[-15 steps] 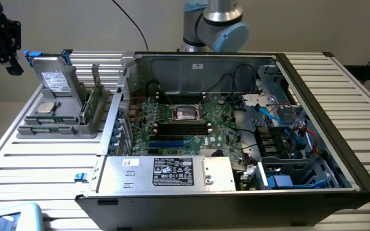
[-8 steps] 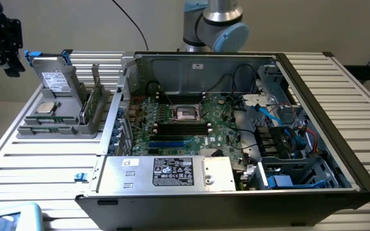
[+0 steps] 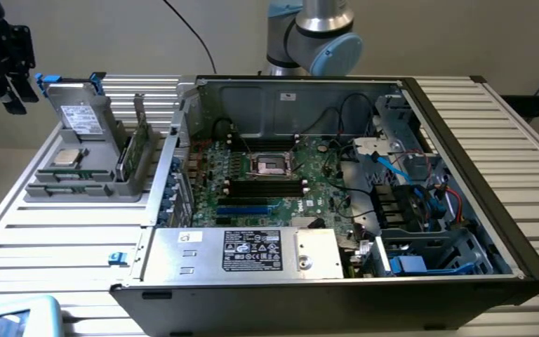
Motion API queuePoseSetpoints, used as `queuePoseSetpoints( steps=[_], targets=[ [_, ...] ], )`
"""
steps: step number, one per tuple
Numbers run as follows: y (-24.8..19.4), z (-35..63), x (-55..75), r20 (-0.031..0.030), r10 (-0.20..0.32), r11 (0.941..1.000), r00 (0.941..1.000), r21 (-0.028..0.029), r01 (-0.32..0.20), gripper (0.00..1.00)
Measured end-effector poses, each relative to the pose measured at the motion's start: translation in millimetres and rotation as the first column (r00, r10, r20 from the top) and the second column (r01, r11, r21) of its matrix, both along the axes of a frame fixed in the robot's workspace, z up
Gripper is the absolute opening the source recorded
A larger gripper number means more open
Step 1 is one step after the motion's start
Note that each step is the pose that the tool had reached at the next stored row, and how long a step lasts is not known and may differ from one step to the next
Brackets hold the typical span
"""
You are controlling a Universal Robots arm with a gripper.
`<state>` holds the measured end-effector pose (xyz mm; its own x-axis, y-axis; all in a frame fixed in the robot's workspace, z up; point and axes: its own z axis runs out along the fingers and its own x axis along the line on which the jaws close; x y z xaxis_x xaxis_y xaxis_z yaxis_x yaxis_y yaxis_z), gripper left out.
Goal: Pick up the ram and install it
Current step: 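Pick up the ram and move it above insertion slot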
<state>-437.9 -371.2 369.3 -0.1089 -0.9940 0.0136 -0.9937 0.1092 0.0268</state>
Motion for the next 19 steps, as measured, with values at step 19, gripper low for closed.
queuePoseSetpoints(
  steps=[19],
  targets=[
    [-3.9,-29.1,3.8,0.0002,0.014,0.9999,0.9999,0.0001,-0.014,0.37]
  ],
)
